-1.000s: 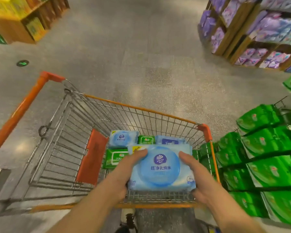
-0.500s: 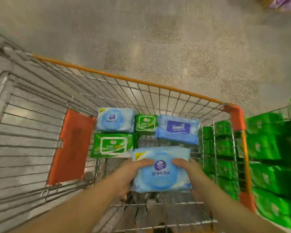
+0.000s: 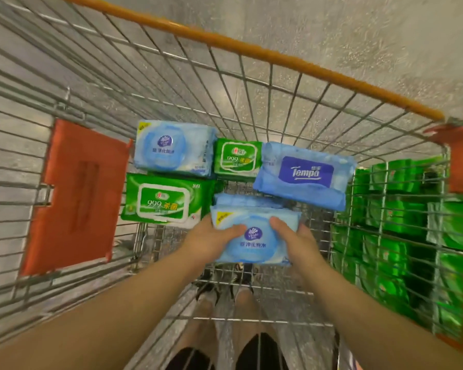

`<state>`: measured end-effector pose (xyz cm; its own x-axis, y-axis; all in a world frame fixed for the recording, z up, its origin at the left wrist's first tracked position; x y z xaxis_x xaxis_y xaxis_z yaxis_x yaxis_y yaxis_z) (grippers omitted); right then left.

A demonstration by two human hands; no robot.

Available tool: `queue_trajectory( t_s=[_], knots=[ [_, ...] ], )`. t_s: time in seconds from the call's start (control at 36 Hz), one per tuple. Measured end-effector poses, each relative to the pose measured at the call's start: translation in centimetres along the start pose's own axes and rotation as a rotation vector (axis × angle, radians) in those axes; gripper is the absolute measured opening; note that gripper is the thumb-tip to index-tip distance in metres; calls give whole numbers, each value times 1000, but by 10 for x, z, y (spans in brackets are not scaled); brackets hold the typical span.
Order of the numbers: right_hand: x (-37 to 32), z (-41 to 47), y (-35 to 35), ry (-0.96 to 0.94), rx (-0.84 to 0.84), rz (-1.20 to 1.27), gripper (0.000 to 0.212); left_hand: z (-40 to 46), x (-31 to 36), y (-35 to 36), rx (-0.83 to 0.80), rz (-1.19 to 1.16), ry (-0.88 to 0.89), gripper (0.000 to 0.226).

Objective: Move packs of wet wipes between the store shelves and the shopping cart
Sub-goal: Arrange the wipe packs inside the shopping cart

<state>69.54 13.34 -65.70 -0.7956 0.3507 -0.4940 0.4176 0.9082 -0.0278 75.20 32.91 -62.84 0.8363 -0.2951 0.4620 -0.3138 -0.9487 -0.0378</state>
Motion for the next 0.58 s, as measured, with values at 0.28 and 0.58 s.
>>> queue_trajectory(
  t_s=[0.28,0.58],
  knots=[
    [-5,-10,-2,74,-116,-187,78,-41,-50,4,35,-168,-449,51],
    [-9,-11,7,-107,-75,-282,32,-7,-19,26,-53,-886,-196,56]
  ],
)
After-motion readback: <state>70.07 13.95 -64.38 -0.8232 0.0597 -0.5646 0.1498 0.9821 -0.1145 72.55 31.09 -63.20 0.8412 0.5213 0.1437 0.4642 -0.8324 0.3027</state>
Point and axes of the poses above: each hand's wrist, its own z-axis towards the middle knuckle, its own y-axis out of the palm, x = y × z, the point moved 8 cm from there along z, towards the middle knuckle
